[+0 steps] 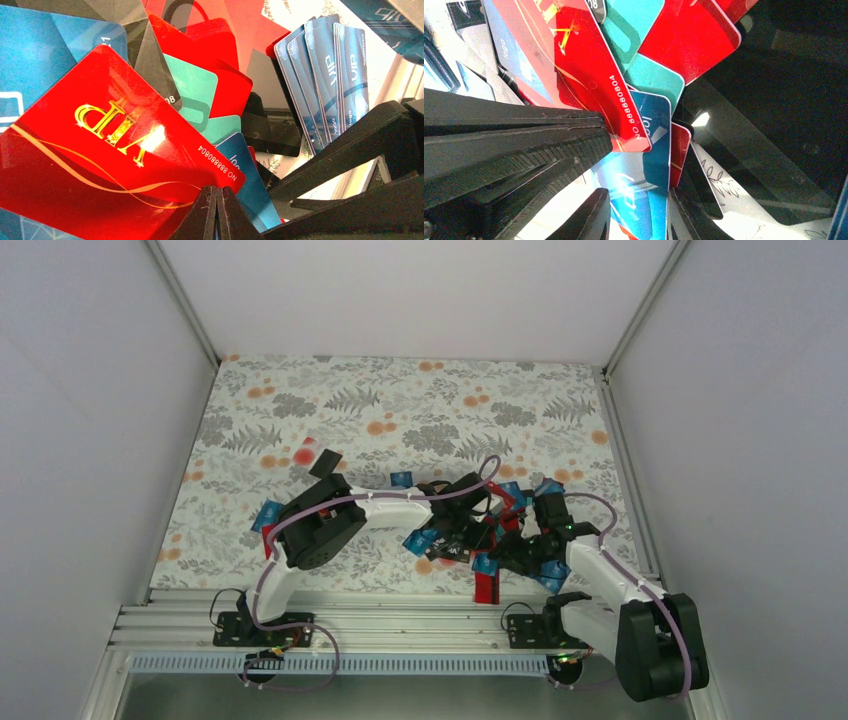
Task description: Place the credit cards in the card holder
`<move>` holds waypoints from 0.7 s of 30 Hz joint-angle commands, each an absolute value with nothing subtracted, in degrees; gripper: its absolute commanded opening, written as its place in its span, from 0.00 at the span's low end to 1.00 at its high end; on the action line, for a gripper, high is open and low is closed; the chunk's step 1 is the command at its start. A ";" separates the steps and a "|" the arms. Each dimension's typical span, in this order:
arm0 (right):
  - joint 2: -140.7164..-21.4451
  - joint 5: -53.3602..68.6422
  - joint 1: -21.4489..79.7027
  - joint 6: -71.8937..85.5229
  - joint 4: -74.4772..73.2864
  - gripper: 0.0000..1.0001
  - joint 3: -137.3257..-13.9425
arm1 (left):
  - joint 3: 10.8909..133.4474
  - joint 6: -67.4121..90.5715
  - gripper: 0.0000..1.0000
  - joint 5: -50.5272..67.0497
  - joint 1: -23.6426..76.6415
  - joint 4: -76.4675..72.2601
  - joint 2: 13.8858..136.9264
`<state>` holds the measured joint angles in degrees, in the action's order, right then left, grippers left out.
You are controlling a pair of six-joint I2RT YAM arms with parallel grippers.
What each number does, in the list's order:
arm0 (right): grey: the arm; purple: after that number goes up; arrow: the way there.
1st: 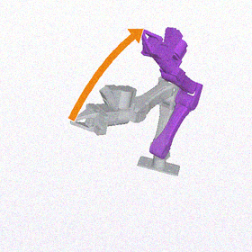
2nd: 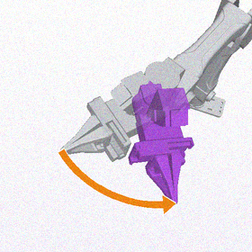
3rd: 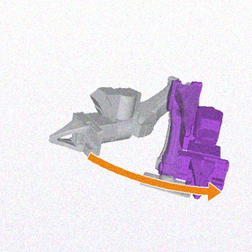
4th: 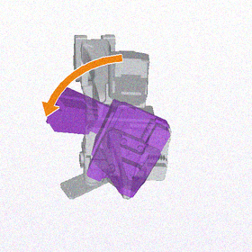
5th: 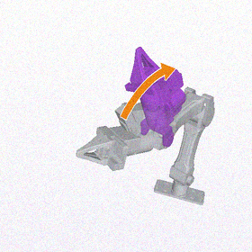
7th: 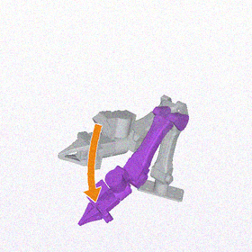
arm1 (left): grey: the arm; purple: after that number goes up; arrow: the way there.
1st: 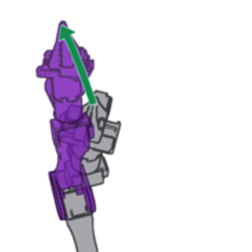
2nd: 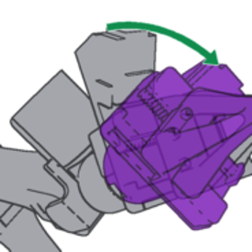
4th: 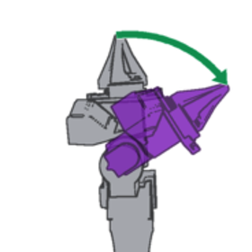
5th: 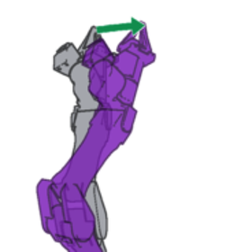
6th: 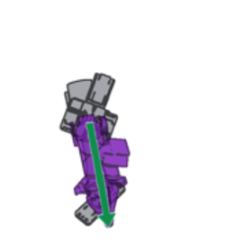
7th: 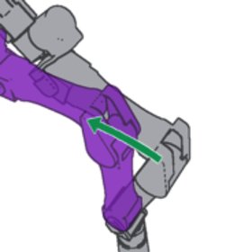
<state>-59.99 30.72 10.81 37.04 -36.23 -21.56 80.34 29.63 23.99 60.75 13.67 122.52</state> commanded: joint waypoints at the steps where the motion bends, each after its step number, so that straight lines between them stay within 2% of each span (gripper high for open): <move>1: -59.37 33.18 11.04 37.29 -36.20 0.30 -22.37 | 78.40 30.32 0.02 22.53 60.67 15.90 124.65; 21: -58.03 33.59 11.07 36.98 -36.49 0.15 -23.83 | 76.66 31.78 0.02 22.35 59.98 14.44 122.50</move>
